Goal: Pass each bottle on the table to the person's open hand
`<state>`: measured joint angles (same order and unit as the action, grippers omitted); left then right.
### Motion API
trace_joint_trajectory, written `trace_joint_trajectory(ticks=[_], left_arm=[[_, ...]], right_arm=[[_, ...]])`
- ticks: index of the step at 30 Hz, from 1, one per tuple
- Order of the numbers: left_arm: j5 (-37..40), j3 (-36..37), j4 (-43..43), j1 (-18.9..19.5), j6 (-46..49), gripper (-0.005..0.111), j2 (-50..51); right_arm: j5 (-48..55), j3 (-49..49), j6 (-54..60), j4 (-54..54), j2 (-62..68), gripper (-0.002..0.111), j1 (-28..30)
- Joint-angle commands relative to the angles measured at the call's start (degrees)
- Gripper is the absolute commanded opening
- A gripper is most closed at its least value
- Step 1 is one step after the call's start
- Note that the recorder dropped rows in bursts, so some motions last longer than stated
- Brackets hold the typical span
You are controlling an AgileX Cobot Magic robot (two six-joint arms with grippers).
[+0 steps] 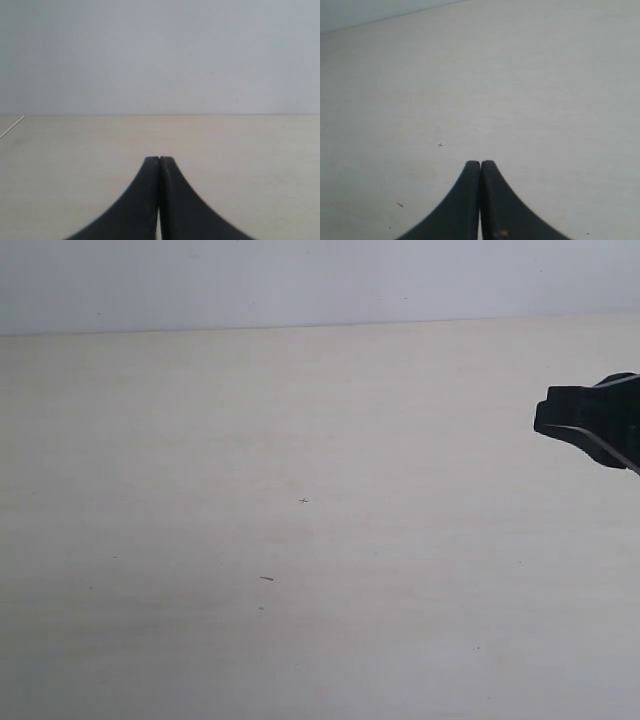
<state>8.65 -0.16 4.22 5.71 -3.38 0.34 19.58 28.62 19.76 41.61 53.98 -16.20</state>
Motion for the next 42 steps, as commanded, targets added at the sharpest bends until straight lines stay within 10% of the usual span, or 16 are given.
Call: trace_joint_trajectory(ticks=[1,22,36,42], left_arm=[[-0.2,0.2,0.1,-0.2,-0.1,0.002,-0.3],[-0.2,0.2,0.1,-0.2,-0.1,0.002,-0.3],[-0.2,0.2,0.1,-0.3,-0.1,0.002,-0.3],[-0.2,0.2,0.1,-0.3,-0.1,0.002,-0.3]], right_arm=[[0.0,-0.2,0.2,0.2,-0.5,0.000,0.1],[-24.5,-28.6,1.3,-7.3,-54.0,0.000,9.5],[-20.4,-28.6,4.1,-6.2,-53.3,0.000,10.5],[-18.0,-28.6,-22.4,-40.6,-53.3,0.000,10.5]])
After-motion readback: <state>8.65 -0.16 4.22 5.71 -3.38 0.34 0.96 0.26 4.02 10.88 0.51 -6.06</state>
